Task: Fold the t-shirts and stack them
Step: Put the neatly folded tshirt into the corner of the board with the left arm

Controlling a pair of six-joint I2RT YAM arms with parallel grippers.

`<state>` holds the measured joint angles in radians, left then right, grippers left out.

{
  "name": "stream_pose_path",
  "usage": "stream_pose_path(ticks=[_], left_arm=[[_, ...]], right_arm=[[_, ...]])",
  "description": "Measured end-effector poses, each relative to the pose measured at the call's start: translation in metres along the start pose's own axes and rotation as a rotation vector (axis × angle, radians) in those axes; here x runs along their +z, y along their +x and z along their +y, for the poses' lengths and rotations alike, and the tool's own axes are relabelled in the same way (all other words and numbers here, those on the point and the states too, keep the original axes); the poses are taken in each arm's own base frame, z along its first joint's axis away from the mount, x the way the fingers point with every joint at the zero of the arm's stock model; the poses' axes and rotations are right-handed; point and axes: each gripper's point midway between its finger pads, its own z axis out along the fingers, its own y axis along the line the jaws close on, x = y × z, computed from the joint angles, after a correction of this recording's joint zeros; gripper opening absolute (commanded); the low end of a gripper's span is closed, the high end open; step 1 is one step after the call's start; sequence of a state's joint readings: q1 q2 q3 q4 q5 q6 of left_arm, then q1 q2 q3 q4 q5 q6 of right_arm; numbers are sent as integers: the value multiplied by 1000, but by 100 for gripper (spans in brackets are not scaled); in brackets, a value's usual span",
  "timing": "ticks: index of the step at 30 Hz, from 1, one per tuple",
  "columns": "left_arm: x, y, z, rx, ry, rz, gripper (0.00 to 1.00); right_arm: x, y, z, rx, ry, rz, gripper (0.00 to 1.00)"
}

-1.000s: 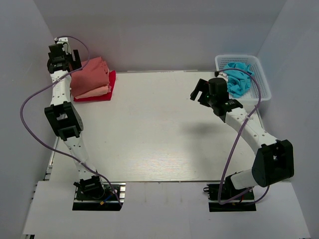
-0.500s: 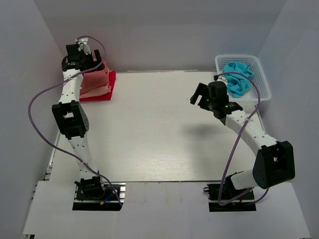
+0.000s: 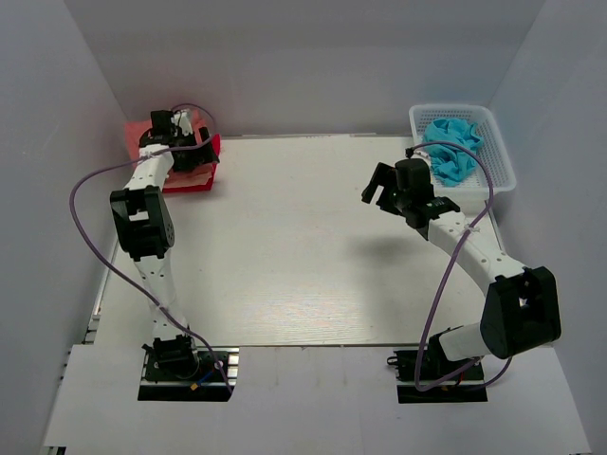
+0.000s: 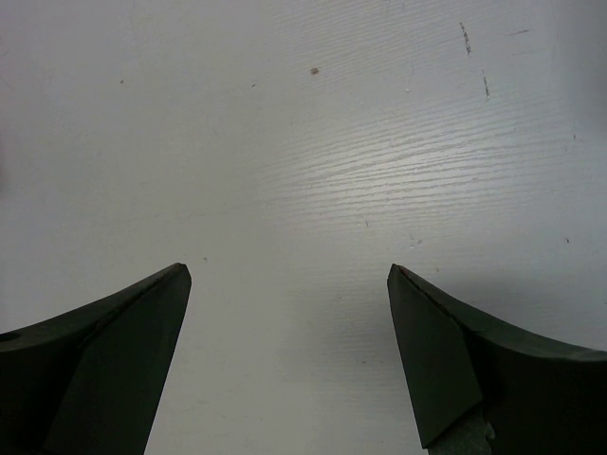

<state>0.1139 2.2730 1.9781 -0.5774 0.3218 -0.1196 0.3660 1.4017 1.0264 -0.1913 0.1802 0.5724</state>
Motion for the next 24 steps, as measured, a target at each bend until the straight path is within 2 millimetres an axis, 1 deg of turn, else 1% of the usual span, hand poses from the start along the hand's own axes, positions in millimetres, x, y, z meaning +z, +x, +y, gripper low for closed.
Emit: stream_pose_path(ticks=[3, 5, 7, 9, 11, 13, 14, 16, 17, 18, 19, 20, 22, 23, 24], left_arm=[[-3, -2, -2, 12, -1, 2, 100], [-7, -8, -5, 20, -3, -3, 100], [-15, -21, -11, 31, 2, -24, 100], [-31, -41, -21, 41, 9, -70, 100], [-57, -60, -35, 44, 17, -121, 100], [-92, -76, -51, 39, 11, -178, 100], [-113, -80, -62, 35, 8, -208, 100], [-154, -76, -91, 27, 24, -255, 100], [-175, -70, -110, 31, 47, -285, 100], [-192, -56, -132, 32, 74, -295, 100], [-207, -39, -155, 39, 111, -303, 100], [-218, -17, -177, 50, 157, -297, 100], [-228, 34, -215, 72, 246, -239, 100], [-228, 58, -227, 78, 274, -198, 100], [-223, 83, -232, 77, 284, -150, 100]], right_arm=[[0, 0, 0, 1, -1, 0, 90], [0, 0, 1, 1, -6, 0, 90], [0, -1, 2, 1, -12, -4, 90], [0, -2, 4, 1, -19, -8, 90], [-3, -4, 6, -4, -30, -12, 90], [-8, -8, 9, -11, -46, -23, 90], [-12, -11, 11, -15, -56, -33, 90], [-23, -19, 15, -24, -77, -58, 90], [-29, -23, 17, -26, -88, -72, 90], [-34, -25, 18, -30, -97, -81, 90], [-39, -28, 19, -36, -104, -91, 90], [-45, -30, 20, -43, -113, -98, 90], [-58, -32, 22, -54, -130, -106, 90], [-63, -31, 22, -58, -140, -110, 90], [-69, -29, 22, -63, -151, -112, 90]])
